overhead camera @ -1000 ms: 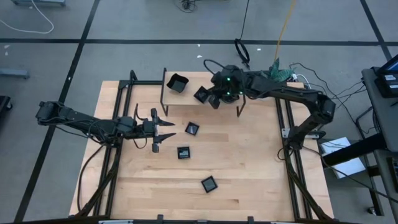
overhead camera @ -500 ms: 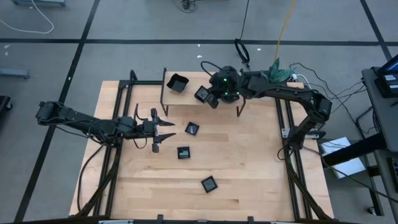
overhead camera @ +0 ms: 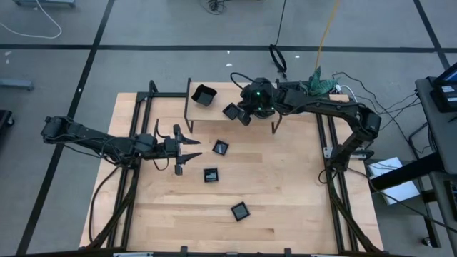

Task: Pick & Place Mini shaped plates
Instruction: Stack the bottom square plate on top of the other square plates on the shelf

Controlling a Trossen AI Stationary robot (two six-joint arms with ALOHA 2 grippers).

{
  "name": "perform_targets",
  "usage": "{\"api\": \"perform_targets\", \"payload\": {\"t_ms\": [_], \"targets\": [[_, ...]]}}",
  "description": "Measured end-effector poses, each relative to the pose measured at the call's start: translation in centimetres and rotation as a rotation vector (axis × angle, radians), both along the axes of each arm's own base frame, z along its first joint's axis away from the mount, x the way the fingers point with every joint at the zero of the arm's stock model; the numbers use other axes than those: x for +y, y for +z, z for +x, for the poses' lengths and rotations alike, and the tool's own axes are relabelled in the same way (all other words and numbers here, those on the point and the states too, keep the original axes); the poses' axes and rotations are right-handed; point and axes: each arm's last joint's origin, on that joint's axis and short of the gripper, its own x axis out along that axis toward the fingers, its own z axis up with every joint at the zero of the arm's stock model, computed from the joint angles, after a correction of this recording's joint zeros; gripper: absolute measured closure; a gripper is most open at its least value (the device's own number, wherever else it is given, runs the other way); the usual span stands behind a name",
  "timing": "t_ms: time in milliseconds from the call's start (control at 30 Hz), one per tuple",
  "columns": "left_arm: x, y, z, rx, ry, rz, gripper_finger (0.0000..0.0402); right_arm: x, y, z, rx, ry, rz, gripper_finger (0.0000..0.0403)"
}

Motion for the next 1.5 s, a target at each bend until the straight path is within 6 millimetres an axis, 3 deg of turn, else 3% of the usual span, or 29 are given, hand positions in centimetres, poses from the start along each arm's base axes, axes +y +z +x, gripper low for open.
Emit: {"api": "perform_targets", "payload": {"t_ms": [200,333,433,600,767,900,1000,1200,1500], "targets": [[0.0,0.0,0.0,0.000,0.000,0.000,0.0215,0.3,0.3,0.1,-0.020,0.026,-0.030,0.0346],[0.0,0.0,0.0,-0.001,0.000,0.000,0.0215,2.9,2.0,0.2,-0.065,0.176,-0.063,0.0319],[0.0,0.0,0.0,-0.001,0.000,0.000,0.0215,6.8,2.6,0.9,-0.090,0.331,-0.072,0.0290],[0.0,0.0,0.0,0.000,0.000,0.000,0.0215,15.1,2.2,2.2,-0.075,0.550,-0.089,0.0243],[0.0,0.0,0.0,0.000,0.000,0.000,0.0215,22.2,-1.3,3.0,0.066,0.638,-0.186,0.0232],[0.0,0.0,0.0,0.000,0.000,0.000,0.0215,26.0,-3.9,3.6,0.121,0.709,-0.197,0.0237],[0.0,0.0,0.0,0.000,0.000,0.000,0.0215,27.7,-6.7,3.9,0.207,0.734,-0.159,0.0240],[0.0,0.0,0.0,0.000,0.000,0.000,0.0215,28.7,-10.3,3.8,0.358,0.725,-0.119,0.0239],[0.0,0.0,0.0,0.000,0.000,0.000,0.0215,31.0,-12.7,3.5,0.418,0.839,0.055,0.0254]]}}
